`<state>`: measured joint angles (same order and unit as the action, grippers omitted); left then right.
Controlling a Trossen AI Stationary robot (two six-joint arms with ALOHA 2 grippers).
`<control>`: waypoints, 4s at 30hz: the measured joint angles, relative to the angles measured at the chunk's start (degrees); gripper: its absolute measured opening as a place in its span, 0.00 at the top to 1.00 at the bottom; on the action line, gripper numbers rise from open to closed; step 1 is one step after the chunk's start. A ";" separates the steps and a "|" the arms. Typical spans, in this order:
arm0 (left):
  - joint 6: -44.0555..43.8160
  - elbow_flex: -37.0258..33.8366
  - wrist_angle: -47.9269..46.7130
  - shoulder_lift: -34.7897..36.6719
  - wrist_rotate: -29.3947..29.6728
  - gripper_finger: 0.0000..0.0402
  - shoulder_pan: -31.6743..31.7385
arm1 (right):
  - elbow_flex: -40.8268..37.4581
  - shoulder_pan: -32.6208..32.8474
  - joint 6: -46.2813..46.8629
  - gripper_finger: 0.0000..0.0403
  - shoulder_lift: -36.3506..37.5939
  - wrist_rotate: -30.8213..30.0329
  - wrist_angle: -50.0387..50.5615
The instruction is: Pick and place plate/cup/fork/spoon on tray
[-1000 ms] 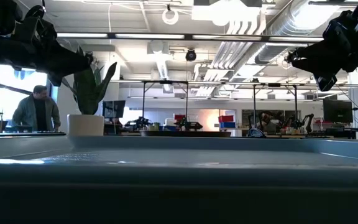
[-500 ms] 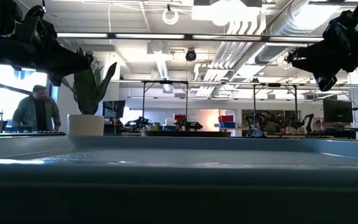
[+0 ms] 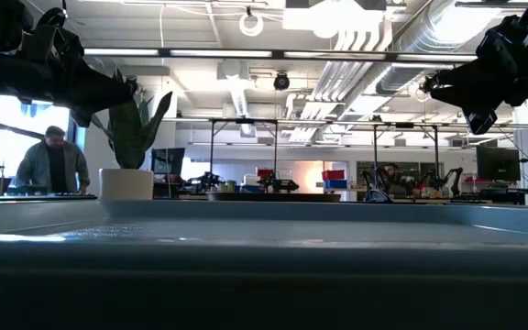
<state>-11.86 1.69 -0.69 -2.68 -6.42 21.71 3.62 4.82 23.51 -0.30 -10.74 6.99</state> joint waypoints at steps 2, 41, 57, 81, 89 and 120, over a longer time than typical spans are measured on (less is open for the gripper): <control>0.00 -0.02 0.00 -0.02 0.00 0.78 -0.02 | 0.02 0.00 0.00 0.71 0.01 0.00 0.01; -13.59 -0.01 1.02 -0.02 -0.02 0.78 0.00 | 0.02 0.00 0.00 0.71 0.01 0.00 0.01; -12.53 -0.02 1.25 -0.02 -0.02 0.64 -0.01 | 0.02 0.00 0.00 0.71 -0.01 0.00 0.01; 2.75 34.48 -26.21 -9.02 -5.64 0.61 -0.02 | 0.02 0.00 0.00 0.71 -0.02 0.00 -0.01; 5.03 51.83 -45.81 -20.00 -9.62 0.61 0.00 | 0.02 0.00 0.00 0.71 -0.02 0.00 -0.01; -3.98 83.93 -86.78 -52.49 -21.71 0.61 -12.28 | -0.01 0.00 0.00 0.71 -0.02 0.00 0.00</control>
<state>-15.84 85.62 -87.47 -55.17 -28.12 9.43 3.62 4.82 23.51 -0.32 -10.74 6.99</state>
